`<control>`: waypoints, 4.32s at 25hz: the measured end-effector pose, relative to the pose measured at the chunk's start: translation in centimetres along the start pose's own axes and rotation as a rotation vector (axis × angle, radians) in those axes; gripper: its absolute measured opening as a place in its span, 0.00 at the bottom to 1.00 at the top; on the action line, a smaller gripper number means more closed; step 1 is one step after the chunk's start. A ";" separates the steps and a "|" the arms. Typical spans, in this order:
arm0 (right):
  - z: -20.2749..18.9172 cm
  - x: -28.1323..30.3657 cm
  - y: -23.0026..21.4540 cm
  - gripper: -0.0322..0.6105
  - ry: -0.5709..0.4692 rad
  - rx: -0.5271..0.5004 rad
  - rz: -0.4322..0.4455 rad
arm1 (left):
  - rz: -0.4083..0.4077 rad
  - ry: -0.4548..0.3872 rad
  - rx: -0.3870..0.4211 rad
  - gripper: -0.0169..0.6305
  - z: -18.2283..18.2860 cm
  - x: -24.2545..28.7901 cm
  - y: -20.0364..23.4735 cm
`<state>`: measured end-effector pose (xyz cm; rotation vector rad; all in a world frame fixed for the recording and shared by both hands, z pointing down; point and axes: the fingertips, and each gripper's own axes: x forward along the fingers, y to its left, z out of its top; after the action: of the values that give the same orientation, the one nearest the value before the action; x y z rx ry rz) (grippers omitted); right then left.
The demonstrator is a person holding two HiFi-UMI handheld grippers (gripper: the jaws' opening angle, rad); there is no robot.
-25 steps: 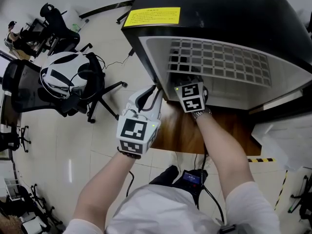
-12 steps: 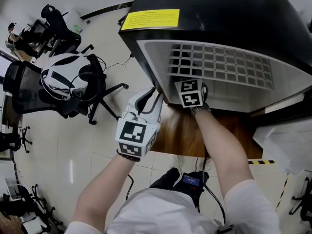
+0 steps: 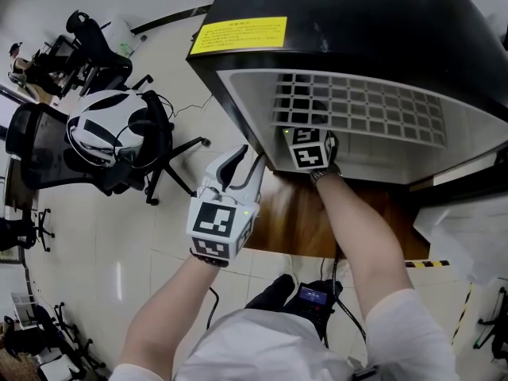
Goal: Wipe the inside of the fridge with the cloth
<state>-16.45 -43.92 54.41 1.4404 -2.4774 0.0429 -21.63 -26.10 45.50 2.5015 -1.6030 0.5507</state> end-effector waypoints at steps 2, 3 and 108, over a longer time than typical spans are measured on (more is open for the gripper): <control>0.1 0.2 -0.2 0.15 -0.001 0.001 -0.006 | -0.002 0.001 -0.007 0.21 0.0 0.1 0.1; 0.1 0.2 -0.3 0.15 -0.001 0.002 -0.008 | -0.006 0.000 -0.009 0.21 0.1 0.2 0.0; -2.4 -12.6 -15.2 0.16 0.015 0.110 -0.433 | 0.036 -0.018 -0.049 0.21 0.4 1.0 -0.1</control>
<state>2.99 -40.49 51.87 1.9817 -2.1263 0.1034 -21.08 -27.02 45.50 2.4539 -1.6503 0.4874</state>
